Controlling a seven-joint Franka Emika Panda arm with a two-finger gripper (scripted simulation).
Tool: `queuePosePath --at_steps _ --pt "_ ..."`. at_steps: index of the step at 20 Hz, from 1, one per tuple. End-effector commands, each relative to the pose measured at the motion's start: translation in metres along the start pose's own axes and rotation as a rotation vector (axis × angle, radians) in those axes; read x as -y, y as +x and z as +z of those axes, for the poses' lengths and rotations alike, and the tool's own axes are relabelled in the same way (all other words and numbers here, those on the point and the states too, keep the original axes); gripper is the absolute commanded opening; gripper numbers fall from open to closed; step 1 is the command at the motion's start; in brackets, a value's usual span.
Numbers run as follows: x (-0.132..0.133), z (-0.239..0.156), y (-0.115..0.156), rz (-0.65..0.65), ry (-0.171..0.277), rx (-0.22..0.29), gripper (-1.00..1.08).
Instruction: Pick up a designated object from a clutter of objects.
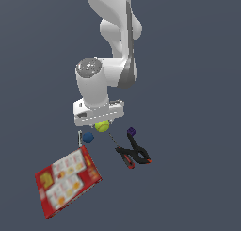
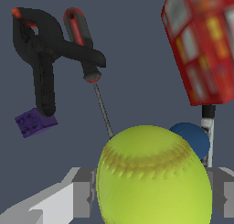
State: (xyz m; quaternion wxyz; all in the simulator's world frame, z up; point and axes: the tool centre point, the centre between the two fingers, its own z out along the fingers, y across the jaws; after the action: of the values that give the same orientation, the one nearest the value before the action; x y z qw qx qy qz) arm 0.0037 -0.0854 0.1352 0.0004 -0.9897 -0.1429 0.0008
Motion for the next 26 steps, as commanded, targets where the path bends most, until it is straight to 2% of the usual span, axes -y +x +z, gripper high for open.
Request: queuePosePath --at_steps 1,17,26 --pt "-0.002 -0.025 -0.007 0.000 -0.001 -0.002 -1.00" --pt "-0.018 -0.198 -0.058 0.000 0.000 -0.002 -1.00" --pt "-0.025 -0.267 -0.075 0.000 0.000 -0.002 -1.00"
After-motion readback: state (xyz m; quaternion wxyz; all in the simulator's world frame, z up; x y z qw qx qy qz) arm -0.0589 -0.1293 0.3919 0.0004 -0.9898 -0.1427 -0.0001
